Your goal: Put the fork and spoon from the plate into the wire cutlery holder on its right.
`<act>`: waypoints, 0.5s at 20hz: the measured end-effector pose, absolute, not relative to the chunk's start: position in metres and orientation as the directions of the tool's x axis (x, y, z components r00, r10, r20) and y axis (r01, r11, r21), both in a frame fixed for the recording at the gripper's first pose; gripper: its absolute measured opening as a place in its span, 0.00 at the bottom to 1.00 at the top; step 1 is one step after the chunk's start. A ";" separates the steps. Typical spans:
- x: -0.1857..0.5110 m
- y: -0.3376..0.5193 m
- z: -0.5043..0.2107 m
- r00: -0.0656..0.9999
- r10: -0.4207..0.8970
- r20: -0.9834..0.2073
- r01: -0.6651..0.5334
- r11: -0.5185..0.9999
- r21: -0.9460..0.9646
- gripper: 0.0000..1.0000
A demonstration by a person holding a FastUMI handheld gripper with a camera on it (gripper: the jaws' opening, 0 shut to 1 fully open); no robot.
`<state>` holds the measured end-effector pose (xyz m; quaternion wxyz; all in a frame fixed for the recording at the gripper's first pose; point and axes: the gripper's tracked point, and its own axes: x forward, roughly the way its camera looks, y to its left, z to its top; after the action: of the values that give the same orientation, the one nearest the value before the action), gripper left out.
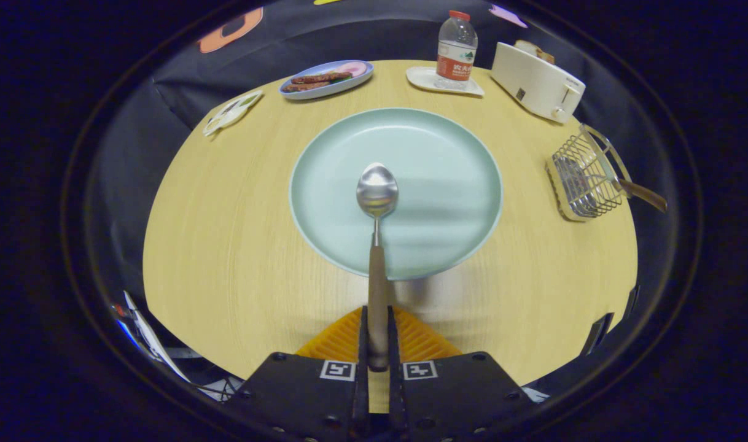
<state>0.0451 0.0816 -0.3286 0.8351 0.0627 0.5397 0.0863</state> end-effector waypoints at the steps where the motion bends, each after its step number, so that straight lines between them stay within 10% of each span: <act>1: 0.046 0.078 -0.327 0.407 0.211 -0.889 -0.081 0.977 0.195 0.13; 10: 0.041 0.036 -0.285 0.454 0.271 -0.849 -0.171 0.961 0.215 0.01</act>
<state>0.0411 0.0361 -0.2845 0.8513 0.0493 0.5060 0.1297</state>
